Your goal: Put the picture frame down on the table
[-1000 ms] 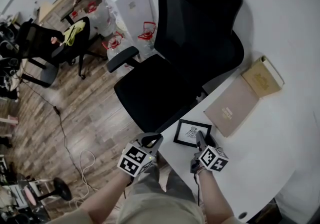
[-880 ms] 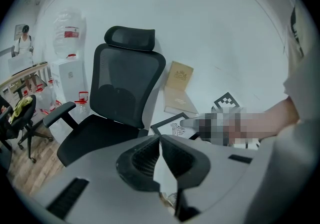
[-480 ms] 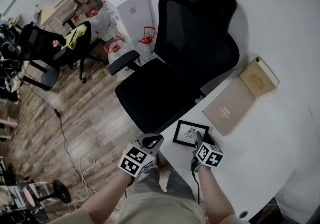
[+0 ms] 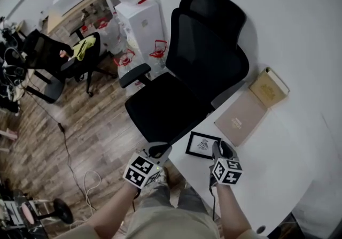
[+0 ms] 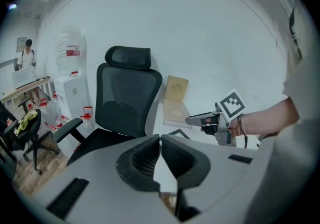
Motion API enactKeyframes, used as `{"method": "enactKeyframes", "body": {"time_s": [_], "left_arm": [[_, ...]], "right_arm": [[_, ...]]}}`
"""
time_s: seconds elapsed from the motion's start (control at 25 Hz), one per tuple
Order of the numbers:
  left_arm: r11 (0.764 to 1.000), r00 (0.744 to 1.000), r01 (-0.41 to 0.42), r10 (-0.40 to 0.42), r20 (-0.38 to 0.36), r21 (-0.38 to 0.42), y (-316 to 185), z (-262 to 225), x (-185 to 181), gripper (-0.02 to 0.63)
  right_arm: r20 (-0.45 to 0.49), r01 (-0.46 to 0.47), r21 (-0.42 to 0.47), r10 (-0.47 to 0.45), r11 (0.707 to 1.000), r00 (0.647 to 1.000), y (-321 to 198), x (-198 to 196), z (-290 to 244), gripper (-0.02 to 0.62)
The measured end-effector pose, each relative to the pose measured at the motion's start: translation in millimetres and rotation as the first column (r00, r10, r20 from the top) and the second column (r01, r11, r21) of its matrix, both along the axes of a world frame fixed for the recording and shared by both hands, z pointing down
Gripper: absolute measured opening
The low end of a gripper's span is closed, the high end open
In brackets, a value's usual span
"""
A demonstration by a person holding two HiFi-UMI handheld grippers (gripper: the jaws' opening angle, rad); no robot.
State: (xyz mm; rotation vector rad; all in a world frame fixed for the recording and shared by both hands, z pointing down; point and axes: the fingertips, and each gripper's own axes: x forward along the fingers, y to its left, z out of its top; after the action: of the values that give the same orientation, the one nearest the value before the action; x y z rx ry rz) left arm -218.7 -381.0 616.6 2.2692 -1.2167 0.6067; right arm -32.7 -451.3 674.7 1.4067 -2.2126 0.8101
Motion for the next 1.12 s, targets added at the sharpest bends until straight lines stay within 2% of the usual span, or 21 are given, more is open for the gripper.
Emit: {"method": "enactKeyframes", "body": {"time_s": [0.2,0.44,0.64,0.84,1.0,1.12], "left_arm": [[0.996,1.0,-0.004,0.003,0.015,0.088,-3.8,-43.9,-8.8,0.032],[0.973,1.0,-0.012,0.008,0.017,0.229,-6.2,-107.3,-12.3,0.032],[0.934,1.0,-0.007,0.008,-0.001,0.356,-1.2,-167.0,-17.9,0.032],[0.891,1.0,-0.008,0.011,-0.003,0.454,10.9,-221.6,-24.2,0.032],[0.852,0.999,0.006,0.014,-0.033,0.524,23.5,-263.9,-25.5,0.032],[0.822,1.0,-0.007,0.023,-0.02,0.569,29.0,-285.7,-24.6,0.032]], "right_arm": [[-0.018,0.089,0.181,-0.087,0.98,0.996,-0.8,-10.2,-80.2,0.107],[0.067,0.107,0.324,-0.136,0.94,0.988,13.6,-19.6,-175.7,0.056],[0.117,0.133,0.413,-0.197,0.901,0.973,36.2,-32.1,-245.0,0.043],[0.135,0.143,0.532,-0.25,0.835,0.959,59.9,-40.0,-308.5,0.032],[0.143,0.131,0.6,-0.267,0.789,0.953,75.8,-39.7,-344.1,0.023],[0.138,0.132,0.632,-0.278,0.764,0.951,83.9,-38.9,-360.0,0.021]]}}
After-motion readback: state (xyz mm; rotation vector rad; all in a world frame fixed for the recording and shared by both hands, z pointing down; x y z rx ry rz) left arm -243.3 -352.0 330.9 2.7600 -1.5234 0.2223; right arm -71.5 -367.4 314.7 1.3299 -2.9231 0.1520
